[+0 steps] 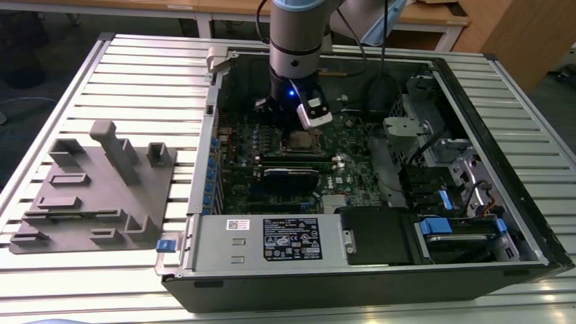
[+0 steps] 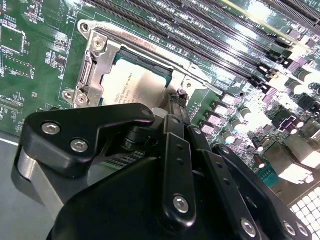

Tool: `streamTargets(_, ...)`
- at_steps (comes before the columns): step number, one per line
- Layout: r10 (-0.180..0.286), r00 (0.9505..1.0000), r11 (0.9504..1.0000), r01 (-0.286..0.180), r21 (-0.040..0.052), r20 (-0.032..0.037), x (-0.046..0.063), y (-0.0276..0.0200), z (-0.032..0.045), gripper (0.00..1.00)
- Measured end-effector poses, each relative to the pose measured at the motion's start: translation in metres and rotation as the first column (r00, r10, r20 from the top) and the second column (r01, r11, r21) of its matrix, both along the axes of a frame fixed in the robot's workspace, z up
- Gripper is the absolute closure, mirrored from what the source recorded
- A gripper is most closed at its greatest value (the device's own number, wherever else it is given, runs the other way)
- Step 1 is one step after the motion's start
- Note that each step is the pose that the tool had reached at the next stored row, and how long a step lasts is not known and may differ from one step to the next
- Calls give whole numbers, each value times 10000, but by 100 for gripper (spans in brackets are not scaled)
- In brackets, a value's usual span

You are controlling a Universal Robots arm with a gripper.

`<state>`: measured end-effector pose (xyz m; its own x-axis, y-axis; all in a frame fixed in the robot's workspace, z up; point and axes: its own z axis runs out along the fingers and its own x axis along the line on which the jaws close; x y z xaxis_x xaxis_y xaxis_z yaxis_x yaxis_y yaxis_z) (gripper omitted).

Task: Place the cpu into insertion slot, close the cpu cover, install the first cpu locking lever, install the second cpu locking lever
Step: 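Close the cpu cover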

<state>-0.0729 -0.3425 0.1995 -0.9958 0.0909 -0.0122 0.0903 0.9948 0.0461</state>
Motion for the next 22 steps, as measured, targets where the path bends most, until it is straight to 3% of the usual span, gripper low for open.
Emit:
streamTargets(15, 0, 10000, 10000, 0, 6, 4, 0, 1, -10, 89)
streamTargets(22, 0, 10000, 10000, 0, 0, 0, 0, 0, 58, 89)
